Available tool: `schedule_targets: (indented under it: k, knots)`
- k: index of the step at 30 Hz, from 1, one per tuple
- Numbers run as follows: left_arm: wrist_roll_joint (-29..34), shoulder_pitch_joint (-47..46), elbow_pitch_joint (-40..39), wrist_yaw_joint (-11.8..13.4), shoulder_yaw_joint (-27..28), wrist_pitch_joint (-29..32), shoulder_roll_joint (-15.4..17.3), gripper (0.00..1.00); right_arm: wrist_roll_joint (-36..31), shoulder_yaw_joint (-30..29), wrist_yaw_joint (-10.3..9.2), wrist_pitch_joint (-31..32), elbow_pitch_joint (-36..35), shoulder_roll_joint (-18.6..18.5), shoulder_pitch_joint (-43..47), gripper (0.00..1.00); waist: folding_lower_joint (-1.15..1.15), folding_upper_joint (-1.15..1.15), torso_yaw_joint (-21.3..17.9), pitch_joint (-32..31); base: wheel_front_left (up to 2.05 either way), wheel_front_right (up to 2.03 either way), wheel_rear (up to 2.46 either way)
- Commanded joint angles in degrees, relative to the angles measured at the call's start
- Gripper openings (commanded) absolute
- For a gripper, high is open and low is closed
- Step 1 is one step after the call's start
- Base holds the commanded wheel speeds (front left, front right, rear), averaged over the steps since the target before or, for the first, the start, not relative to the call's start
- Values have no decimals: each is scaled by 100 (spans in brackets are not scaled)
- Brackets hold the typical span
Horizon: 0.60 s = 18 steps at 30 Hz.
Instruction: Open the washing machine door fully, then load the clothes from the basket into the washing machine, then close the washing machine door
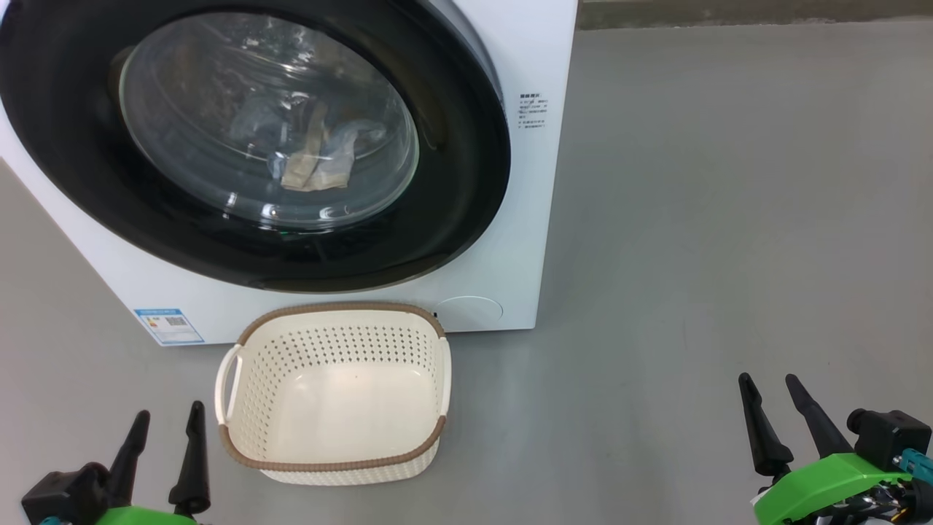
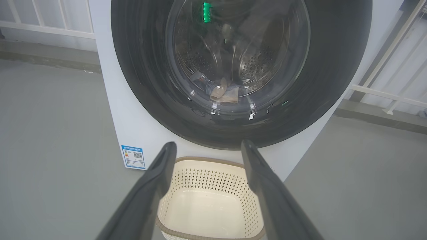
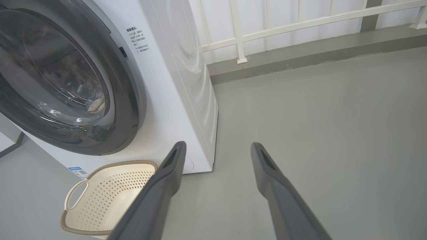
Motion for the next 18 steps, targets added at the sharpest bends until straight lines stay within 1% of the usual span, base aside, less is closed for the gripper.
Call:
schedule_targets:
  k: [1, 18]
  knots:
    - [49, -99, -102, -9, 226, -37, 119, 100, -59, 166, -8, -27, -151, -87, -8, 100, 0, 0, 6, -10, 0, 0, 0]
    - [123, -94, -77, -9, 286, -37, 48, 100, -90, 230, -8, -27, -183, -102, -18, 100, 0, 0, 35, 13, 0, 0, 0]
